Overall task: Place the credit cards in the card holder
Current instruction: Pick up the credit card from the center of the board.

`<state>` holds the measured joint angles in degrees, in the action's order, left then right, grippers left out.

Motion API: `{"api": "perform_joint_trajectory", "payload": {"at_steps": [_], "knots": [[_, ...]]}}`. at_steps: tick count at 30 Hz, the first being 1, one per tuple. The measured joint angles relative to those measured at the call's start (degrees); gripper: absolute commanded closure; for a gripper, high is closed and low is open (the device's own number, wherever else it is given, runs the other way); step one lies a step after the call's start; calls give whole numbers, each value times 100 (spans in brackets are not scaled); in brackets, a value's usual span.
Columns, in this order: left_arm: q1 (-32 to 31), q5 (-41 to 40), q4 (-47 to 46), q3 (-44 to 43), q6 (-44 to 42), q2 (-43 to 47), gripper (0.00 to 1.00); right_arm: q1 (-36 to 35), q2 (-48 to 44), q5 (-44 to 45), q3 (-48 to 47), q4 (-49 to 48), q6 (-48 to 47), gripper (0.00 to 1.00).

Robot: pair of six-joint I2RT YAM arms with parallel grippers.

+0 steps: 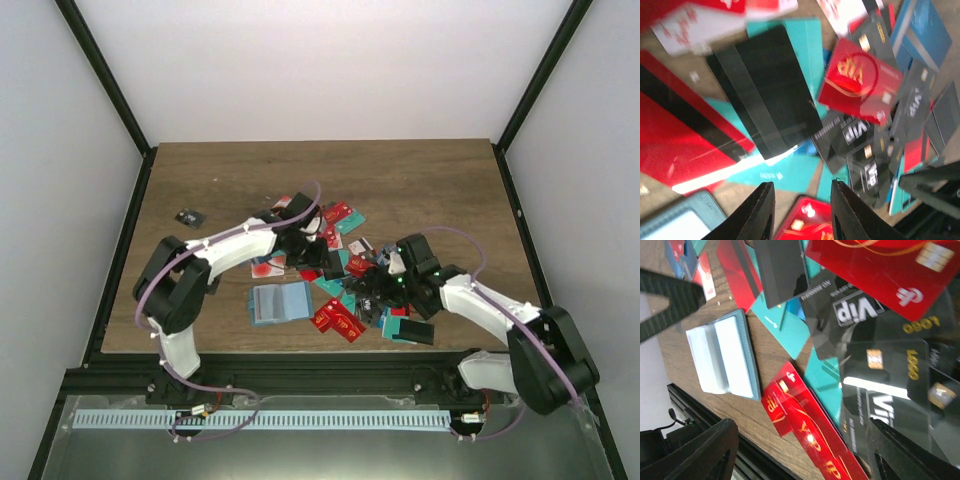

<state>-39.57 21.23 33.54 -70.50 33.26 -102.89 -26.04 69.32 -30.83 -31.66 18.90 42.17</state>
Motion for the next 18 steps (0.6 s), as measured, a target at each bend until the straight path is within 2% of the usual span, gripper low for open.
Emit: {"api": "perform_joint_trajectory", "payload": {"at_steps": [8, 13, 18], "knots": [[463, 4, 382, -1012, -555, -942, 81, 0, 1073, -601, -166, -1191, 649, 30], [570, 61, 647, -1405, -863, -1325, 90, 0, 1545, -702, -422, -1563, 905, 30], [673, 109, 793, -1641, -1025, -1589, 92, 0, 1744, -691, -535, -1749, 1047, 30]]}}
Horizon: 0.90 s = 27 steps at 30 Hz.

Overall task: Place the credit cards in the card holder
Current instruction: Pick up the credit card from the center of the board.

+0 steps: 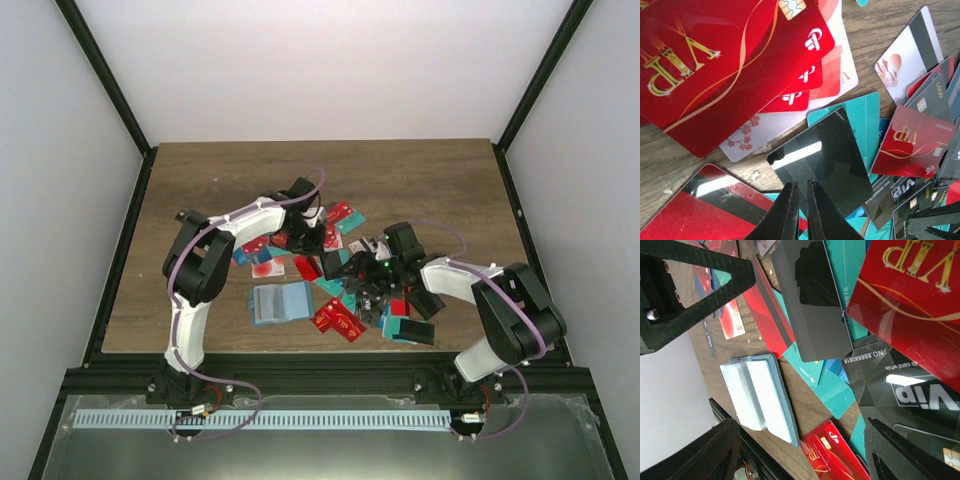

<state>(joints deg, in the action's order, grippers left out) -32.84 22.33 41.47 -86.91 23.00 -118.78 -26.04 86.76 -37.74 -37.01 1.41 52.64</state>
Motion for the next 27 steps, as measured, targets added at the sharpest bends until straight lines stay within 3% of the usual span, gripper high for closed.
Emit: {"api": "perform_joint_trajectory", "payload": {"at_steps": [27], "knots": [[72, 70, 151, -297, -396, -522, 96, 2, 844, -72, -341, -472, 111, 31]]}}
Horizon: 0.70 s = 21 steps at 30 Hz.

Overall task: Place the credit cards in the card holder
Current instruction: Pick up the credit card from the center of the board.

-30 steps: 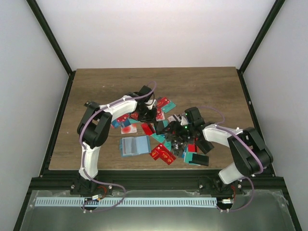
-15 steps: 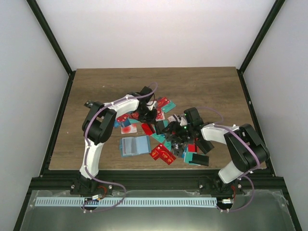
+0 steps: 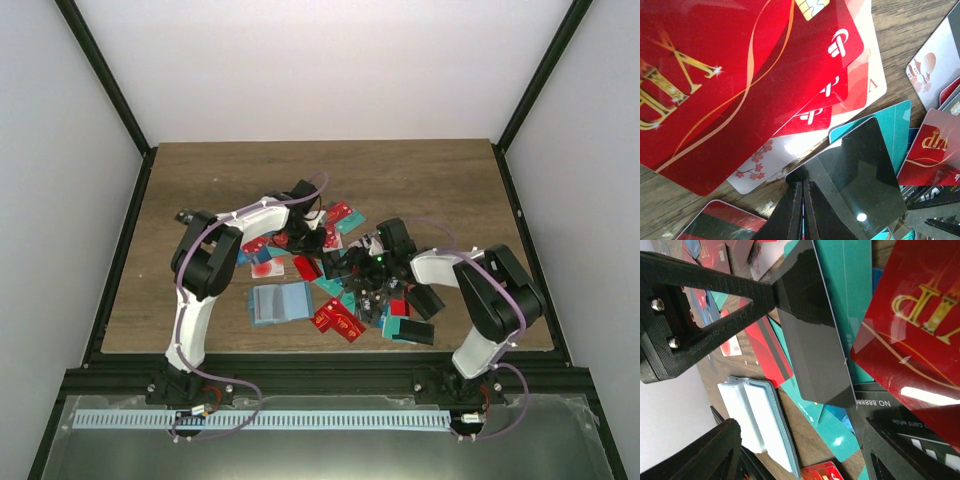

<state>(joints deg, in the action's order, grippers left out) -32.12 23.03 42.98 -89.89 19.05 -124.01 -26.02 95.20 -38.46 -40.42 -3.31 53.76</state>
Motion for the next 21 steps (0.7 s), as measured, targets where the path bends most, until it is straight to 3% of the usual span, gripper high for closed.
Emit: {"api": "perform_joint_trajectory", "payload": {"at_steps": [15, 18, 21], "knots": [[22, 17, 50, -55, -131, -52, 96, 2, 332, -61, -229, -229, -9, 36], [26, 28, 50, -55, -131, -55, 96, 9, 378, -105, -203, -380, -9, 40], [26, 37, 48, -55, -131, -55, 96, 39, 407, -164, -72, -667, 31, 53]]}}
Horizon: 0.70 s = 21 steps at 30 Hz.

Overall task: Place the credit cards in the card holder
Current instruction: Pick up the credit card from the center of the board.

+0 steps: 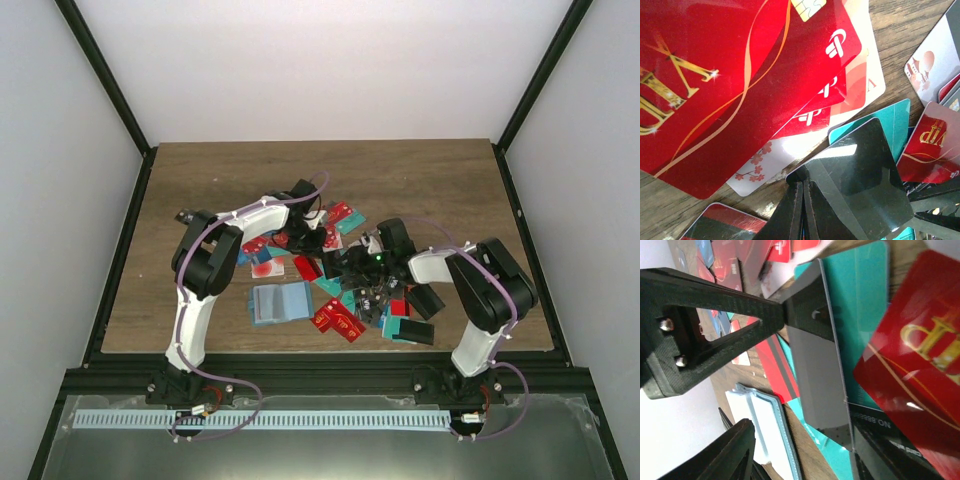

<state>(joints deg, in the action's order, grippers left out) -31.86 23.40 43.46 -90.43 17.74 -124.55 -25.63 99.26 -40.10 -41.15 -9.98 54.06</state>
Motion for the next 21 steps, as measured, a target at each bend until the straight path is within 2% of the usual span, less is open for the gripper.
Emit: {"api": "perform_joint_trajectory", "payload": {"at_steps": [5, 10, 17, 21], "knots": [[9, 22, -13, 11, 2, 0, 96, 98, 72, -48, 195, -295, 142, 78], [13, 37, -24, 13, 4, 0, 96, 118, 164, -66, 199, -343, 144, 99], [37, 83, -24, 24, 50, 22, 90, 118, 184, -146, 197, -374, 109, 99], [118, 7, 114, 59, 149, 162, 79, 118, 103, -177, 166, -275, 59, 99]]}}
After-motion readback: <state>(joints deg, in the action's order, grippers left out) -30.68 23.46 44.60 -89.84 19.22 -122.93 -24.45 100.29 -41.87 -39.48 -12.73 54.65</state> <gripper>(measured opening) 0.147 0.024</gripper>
